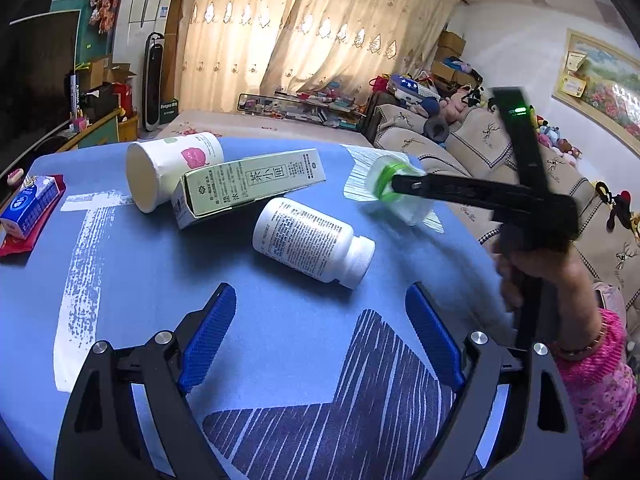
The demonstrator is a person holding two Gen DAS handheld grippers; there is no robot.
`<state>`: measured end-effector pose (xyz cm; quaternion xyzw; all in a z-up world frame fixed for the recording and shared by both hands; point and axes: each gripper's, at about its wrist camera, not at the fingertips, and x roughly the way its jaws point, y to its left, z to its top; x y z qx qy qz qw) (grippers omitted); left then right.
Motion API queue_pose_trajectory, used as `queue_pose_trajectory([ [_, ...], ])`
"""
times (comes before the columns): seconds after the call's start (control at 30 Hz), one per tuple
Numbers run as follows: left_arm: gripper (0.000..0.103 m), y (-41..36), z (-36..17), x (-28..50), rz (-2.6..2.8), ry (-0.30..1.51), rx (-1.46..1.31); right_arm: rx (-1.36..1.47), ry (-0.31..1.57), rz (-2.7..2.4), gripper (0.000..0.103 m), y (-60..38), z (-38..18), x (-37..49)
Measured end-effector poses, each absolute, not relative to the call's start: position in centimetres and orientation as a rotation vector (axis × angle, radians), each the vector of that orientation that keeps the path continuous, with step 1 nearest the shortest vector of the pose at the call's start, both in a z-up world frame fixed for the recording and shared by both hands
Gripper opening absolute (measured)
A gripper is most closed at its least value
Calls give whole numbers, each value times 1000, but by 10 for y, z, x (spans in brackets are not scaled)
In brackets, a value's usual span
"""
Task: Collect trash
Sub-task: 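Carry the jar over the bin and open the right tool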
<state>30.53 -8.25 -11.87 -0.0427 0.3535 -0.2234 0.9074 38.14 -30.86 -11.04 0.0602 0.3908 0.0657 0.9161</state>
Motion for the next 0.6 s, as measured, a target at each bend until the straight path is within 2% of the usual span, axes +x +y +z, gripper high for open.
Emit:
queue_pose_trajectory([
  [0.33, 86, -80, -126, 308, -458, 758, -107, 170, 742, -73, 49, -374, -91, 280],
  [0.53, 86, -86, -123, 304, -461, 747, -80, 208, 769, -331, 49, -443, -118, 206],
  [0.6, 86, -88, -123, 302, -462, 741, -67, 221, 784, -383, 46, -459, -127, 193],
])
